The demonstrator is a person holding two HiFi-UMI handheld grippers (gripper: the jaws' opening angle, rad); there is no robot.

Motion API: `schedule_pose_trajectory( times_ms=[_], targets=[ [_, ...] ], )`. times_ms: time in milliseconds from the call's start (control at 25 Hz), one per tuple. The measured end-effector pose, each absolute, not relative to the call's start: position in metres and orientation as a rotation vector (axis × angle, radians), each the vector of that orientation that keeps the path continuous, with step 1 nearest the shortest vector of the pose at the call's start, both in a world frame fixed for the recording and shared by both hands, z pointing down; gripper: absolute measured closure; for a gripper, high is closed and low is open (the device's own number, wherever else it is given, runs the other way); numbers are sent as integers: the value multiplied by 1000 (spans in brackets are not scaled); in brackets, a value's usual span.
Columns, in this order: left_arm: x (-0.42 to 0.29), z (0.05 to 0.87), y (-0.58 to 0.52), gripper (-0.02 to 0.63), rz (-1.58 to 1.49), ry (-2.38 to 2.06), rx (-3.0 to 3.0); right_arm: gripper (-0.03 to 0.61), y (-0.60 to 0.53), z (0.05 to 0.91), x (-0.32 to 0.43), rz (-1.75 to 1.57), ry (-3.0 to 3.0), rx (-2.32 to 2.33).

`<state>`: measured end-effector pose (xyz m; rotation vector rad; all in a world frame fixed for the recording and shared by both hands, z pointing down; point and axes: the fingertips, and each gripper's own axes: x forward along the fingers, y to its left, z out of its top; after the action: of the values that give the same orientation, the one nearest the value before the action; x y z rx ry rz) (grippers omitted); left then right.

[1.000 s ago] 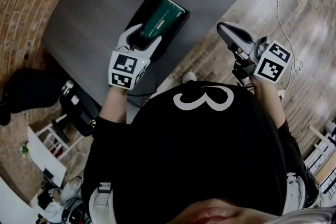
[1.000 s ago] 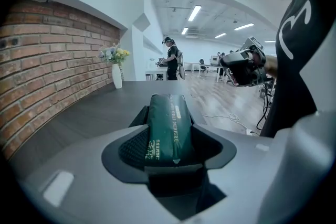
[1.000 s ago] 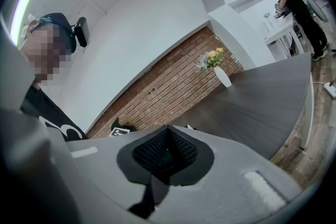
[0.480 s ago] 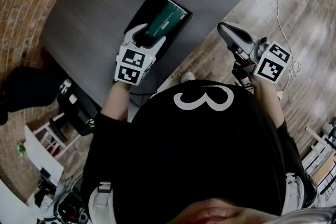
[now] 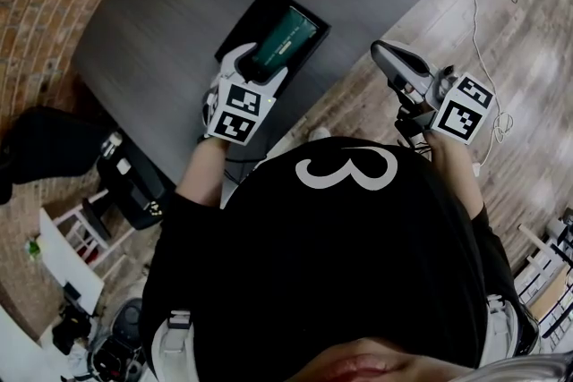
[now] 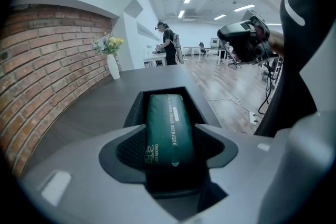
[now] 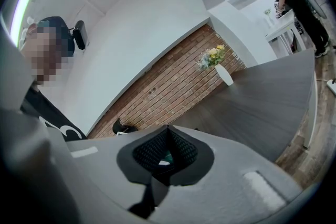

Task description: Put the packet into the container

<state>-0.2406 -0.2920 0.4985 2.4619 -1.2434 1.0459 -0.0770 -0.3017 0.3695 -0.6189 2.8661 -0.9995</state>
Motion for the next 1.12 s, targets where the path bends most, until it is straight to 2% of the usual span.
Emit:
schedule_pose_trajectory(
  times_ms=[80, 160, 280, 480, 560, 640, 720, 800, 920, 1120],
  targets=[
    [-241, 498, -294, 301, 1046, -1250, 2447, 577, -303, 368, -76, -1002, 2873, -610],
    [-241, 496, -295, 255, 1030, -1264, 2438, 577, -303, 367, -74, -1005, 2881, -599],
    [-246, 491, -292, 221, 988, -1288, 2412, 576, -301, 367, -74, -1014, 2885, -571],
    [-248, 466, -281, 221, 656, -1326, 2299, 575, -291, 361, -74, -1018, 2900, -499],
    [-247, 449, -276, 265, 535, -1360, 2262, 575, -286, 355, -71, -1000, 2919, -472],
    [-249, 432, -269, 369, 438, -1401, 2239, 576, -281, 350, -71, -975, 2943, -444],
    [-251, 416, -259, 437, 375, -1439, 2233, 577, -274, 344, -73, -951, 2967, -410],
    [-256, 401, -249, 452, 322, -1494, 2219, 577, -267, 338, -74, -940, 2979, -370],
    [-254, 373, -234, 520, 160, -1525, 2216, 577, -260, 332, -74, -942, 2974, -323],
    [-218, 341, -207, 587, 34, -1459, 2292, 577, -239, 332, -79, -934, 3009, -258]
  ],
)
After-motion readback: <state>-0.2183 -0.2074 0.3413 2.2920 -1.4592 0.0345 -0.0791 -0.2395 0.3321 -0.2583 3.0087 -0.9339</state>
